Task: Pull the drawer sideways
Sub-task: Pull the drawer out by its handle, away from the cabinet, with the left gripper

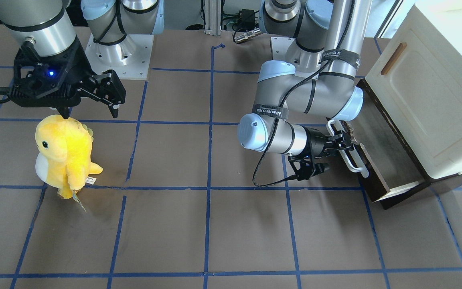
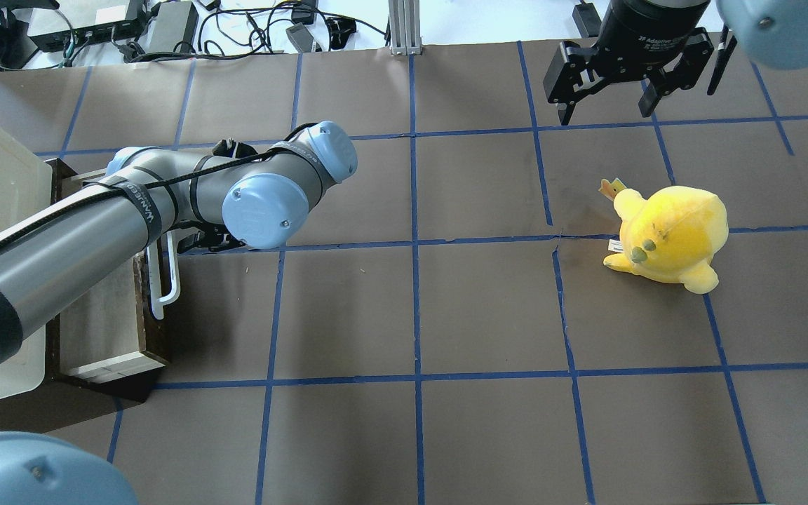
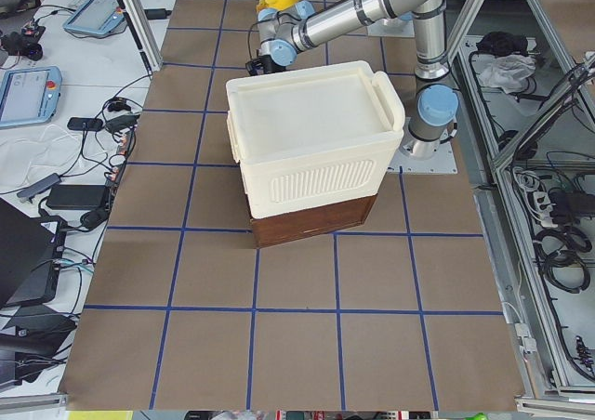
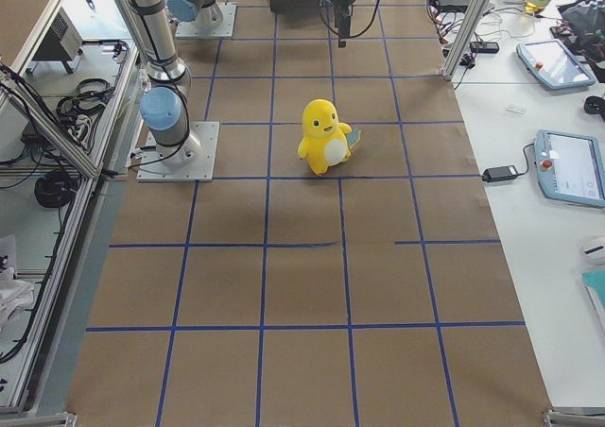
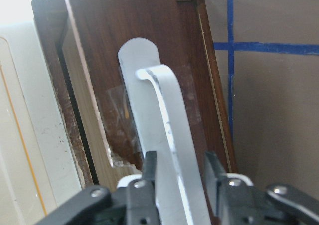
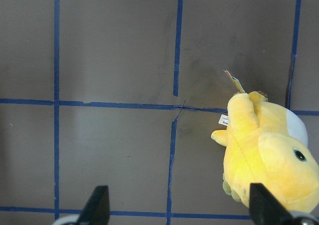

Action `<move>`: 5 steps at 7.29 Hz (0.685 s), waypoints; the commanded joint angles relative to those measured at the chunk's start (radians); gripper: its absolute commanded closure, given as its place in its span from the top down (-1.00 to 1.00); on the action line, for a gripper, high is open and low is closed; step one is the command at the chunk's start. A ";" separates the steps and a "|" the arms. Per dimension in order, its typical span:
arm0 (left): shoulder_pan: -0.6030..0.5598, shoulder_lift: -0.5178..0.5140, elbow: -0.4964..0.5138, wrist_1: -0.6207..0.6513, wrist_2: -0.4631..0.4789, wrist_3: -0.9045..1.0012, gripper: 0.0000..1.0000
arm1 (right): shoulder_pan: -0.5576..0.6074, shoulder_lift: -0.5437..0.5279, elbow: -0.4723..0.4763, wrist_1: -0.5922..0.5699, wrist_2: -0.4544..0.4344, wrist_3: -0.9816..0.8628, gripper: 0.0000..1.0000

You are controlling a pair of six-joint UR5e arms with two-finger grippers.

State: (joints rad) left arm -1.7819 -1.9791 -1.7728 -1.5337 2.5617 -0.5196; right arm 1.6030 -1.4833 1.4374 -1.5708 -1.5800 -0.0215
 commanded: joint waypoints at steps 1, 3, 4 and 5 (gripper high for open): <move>-0.020 0.014 0.042 0.004 -0.058 0.013 0.59 | 0.000 0.000 0.000 0.000 0.000 0.000 1.00; -0.103 0.041 0.155 -0.005 -0.183 0.172 0.61 | 0.000 0.000 0.000 0.000 0.000 0.000 1.00; -0.137 0.072 0.192 -0.005 -0.327 0.179 0.62 | 0.000 0.000 0.000 0.000 0.000 -0.002 1.00; -0.143 0.100 0.228 0.004 -0.425 0.232 0.62 | 0.000 0.000 0.000 0.000 0.000 0.000 1.00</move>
State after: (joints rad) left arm -1.9019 -1.9134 -1.5928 -1.5353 2.2676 -0.3414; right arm 1.6030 -1.4834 1.4373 -1.5708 -1.5800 -0.0221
